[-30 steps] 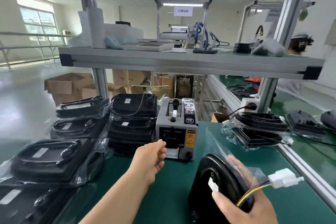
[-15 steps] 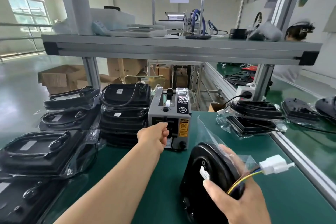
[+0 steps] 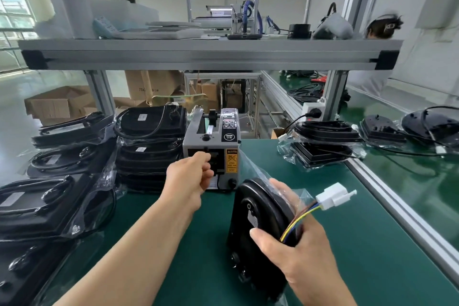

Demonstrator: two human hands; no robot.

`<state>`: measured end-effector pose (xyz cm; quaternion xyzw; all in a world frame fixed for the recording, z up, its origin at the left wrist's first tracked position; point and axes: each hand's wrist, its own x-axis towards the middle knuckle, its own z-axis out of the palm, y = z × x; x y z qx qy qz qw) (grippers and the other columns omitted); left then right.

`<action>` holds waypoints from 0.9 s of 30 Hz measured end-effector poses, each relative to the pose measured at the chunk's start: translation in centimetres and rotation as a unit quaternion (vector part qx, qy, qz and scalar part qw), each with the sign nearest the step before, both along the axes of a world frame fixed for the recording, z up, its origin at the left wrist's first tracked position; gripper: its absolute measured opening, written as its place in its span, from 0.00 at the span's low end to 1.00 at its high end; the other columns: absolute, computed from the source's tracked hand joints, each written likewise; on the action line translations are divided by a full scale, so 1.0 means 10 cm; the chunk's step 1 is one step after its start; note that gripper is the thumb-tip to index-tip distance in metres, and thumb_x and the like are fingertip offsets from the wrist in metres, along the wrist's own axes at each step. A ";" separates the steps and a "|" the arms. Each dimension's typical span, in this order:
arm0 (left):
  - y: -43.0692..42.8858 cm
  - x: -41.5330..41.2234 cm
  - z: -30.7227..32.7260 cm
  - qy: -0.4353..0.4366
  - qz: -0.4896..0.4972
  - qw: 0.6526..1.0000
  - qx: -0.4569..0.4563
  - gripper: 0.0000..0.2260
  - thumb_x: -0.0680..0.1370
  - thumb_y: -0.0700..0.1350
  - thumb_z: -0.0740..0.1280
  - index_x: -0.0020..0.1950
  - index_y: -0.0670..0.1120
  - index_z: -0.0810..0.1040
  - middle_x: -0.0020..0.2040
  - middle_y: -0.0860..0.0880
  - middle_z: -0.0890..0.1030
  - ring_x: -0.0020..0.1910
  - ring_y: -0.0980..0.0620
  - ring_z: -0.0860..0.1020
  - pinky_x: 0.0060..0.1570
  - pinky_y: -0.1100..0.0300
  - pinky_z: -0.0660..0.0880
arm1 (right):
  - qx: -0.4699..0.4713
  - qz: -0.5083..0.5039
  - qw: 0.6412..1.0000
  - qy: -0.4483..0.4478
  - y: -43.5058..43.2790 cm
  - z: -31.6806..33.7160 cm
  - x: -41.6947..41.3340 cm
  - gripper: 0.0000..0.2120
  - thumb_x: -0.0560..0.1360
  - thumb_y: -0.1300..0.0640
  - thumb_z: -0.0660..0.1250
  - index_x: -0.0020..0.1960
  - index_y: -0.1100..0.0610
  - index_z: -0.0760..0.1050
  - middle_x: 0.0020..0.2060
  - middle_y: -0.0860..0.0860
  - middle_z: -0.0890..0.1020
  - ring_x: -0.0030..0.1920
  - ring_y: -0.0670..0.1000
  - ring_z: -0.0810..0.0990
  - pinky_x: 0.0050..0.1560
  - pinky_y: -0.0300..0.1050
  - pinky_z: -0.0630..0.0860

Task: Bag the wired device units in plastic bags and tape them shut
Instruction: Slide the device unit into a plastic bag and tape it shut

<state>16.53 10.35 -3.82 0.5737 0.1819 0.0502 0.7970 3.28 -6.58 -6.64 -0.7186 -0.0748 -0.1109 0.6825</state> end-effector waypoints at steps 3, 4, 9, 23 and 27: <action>0.11 -0.56 0.20 -0.148 -0.186 0.969 0.070 0.08 0.74 0.46 0.71 0.34 0.50 0.80 0.34 0.51 0.79 0.35 0.56 0.78 0.37 0.65 0.76 | -0.006 -0.009 1.000 0.004 0.00 0.06 -0.04 0.33 0.64 0.62 0.79 0.62 0.41 0.74 0.47 0.35 0.85 0.48 0.36 0.84 0.45 0.21 0.72; 0.12 -0.72 0.26 -0.178 -0.234 0.951 0.093 0.06 0.71 0.50 0.72 0.35 0.51 0.82 0.38 0.51 0.81 0.39 0.56 0.79 0.42 0.65 0.76 | 0.003 -0.017 1.000 0.002 0.01 0.08 -0.04 0.30 0.62 0.58 0.78 0.62 0.41 0.75 0.47 0.36 0.86 0.48 0.36 0.84 0.44 0.22 0.73; -0.03 -1.05 0.36 -0.220 -0.283 0.924 0.135 0.04 0.71 0.46 0.70 0.40 0.50 0.84 0.50 0.48 0.86 0.49 0.55 0.82 0.52 0.64 0.76 | 0.084 -0.109 0.989 -0.051 0.15 0.15 -0.05 0.13 0.67 0.54 0.78 0.50 0.43 0.84 0.52 0.40 0.85 0.52 0.37 0.83 0.49 0.26 0.74; 0.01 -1.06 0.36 -0.198 -0.256 0.924 0.202 0.14 0.63 0.55 0.72 0.40 0.46 0.84 0.41 0.49 0.82 0.42 0.55 0.76 0.54 0.51 0.72 | 0.142 -0.211 0.964 -0.080 0.35 0.20 -0.05 0.07 0.78 0.56 0.68 0.43 0.47 0.76 0.46 0.47 0.84 0.48 0.48 0.84 0.52 0.48 0.78; 0.01 -1.02 0.40 -0.165 -0.278 0.927 0.189 0.07 0.65 0.49 0.76 0.36 0.47 0.83 0.41 0.48 0.81 0.41 0.53 0.76 0.49 0.55 0.72 | 0.103 -0.159 0.978 -0.091 0.33 0.22 -0.08 0.11 0.71 0.52 0.71 0.50 0.42 0.74 0.48 0.43 0.82 0.46 0.42 0.83 0.46 0.34 0.76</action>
